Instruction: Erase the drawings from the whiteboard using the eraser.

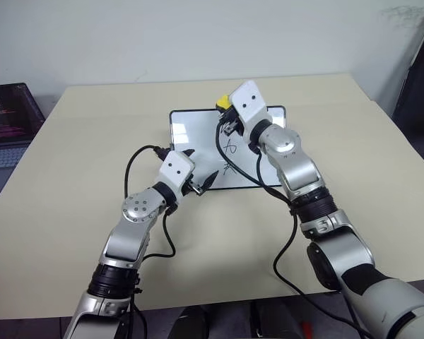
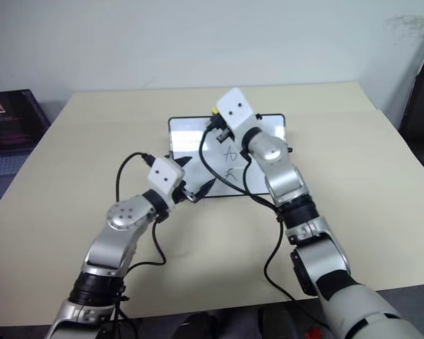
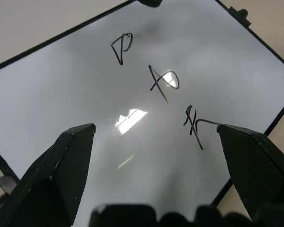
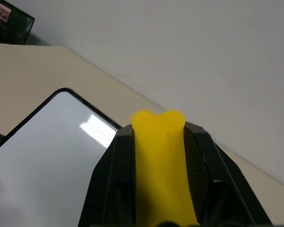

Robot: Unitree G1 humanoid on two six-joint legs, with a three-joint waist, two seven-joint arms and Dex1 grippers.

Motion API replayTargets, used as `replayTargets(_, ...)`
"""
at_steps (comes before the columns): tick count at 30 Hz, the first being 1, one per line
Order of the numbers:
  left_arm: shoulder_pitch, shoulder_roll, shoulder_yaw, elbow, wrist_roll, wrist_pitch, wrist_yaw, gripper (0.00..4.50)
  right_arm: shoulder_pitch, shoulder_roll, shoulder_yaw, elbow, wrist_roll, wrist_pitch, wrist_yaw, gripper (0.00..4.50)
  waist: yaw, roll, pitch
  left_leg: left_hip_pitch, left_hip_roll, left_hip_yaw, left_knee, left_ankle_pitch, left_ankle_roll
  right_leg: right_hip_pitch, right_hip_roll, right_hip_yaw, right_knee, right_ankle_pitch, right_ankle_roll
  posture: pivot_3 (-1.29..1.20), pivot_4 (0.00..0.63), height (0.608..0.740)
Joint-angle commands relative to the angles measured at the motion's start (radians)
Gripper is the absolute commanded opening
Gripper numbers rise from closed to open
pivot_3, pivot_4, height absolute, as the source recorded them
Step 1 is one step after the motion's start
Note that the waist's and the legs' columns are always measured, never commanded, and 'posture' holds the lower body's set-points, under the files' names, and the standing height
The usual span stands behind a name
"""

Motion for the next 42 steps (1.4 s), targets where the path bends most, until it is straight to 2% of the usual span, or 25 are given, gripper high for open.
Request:
replayTargets(1, -0.022, -0.001, -0.001, -0.016, 0.002, -0.008, -0.007, 4.5, -0.004, -0.015, -0.005, 0.019, -0.013, -0.001, -0.018, 1.07, -0.001, 0.0, 0.0, 0.0, 0.0, 0.001, 0.0, 0.0, 0.0, 0.0, 0.0, 0.0, 0.0, 0.0, 0.0, 0.0, 0.15, 0.74)
replayTargets(11, -0.002, 0.019, 0.014, -0.044, 0.001, 0.001, -0.015, 4.5, -0.021, -0.002, 0.041, 0.166, -0.055, -0.026, -0.028, 1.07, -0.002, 0.0, 0.0, 0.0, 0.0, 0.004, 0.0, 0.0, 0.0, -0.001, 0.0, 0.001, 0.0, 0.0, 0.0, 0.0, 0.15, 0.74)
replayTargets(23, 0.037, 0.022, 0.024, -0.074, 0.006, 0.007, 0.001, 4.5, -0.021, 0.056, 0.059, 0.181, -0.046, -0.025, -0.014, 1.07, -0.005, 0.0, 0.0, 0.0, 0.001, 0.004, 0.0, 0.0, 0.0, -0.001, 0.0, 0.001, 0.001, 0.0, 0.0, 0.0, 0.15, 0.74)
replayTargets(34, 0.05, 0.02, 0.022, -0.06, 0.008, -0.008, 0.013, 4.5, -0.019, 0.085, 0.048, 0.112, -0.033, -0.031, -0.004, 1.07, -0.003, 0.0, 0.0, 0.0, 0.001, 0.004, 0.0, 0.0, 0.0, -0.002, 0.0, 0.001, 0.001, 0.0, 0.0, 0.0, 0.15, 0.74)
replayTargets(42, 0.03, 0.012, 0.012, -0.023, 0.005, -0.028, 0.003, 4.5, -0.012, 0.046, -0.002, -0.003, -0.011, -0.025, -0.036, 1.07, -0.001, 0.0, 0.0, -0.001, 0.001, 0.004, 0.0, 0.0, 0.0, -0.002, 0.0, 0.001, 0.001, 0.0, 0.0, 0.0, 0.15, 0.74)
